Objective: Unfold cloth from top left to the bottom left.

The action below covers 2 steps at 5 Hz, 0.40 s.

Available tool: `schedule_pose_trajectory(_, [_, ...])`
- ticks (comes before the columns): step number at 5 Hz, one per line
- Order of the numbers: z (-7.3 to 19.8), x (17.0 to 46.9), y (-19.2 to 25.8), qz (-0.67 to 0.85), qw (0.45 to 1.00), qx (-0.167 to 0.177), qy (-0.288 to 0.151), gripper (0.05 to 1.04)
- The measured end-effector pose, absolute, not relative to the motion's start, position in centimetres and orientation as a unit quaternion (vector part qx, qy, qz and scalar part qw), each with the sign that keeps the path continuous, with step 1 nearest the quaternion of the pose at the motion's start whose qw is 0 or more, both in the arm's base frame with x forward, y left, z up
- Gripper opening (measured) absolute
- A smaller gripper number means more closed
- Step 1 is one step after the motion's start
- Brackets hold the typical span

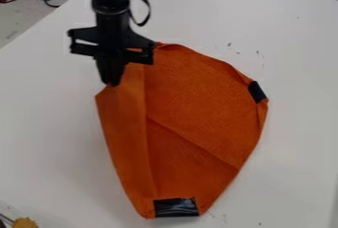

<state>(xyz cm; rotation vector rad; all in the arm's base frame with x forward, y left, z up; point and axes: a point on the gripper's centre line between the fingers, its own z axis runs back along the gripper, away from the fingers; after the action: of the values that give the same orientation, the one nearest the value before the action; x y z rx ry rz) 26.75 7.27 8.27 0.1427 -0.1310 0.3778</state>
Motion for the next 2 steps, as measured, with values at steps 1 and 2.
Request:
schedule_pose_trajectory(1, [7.3, 23.9, 8.9, 0.220, 0.971, 0.065, -0.071, 0.051])
schedule_pose_trajectory(2, [5.8, 21.1, 9.9, 0.248, 0.964, 0.053, -0.074, 0.051])
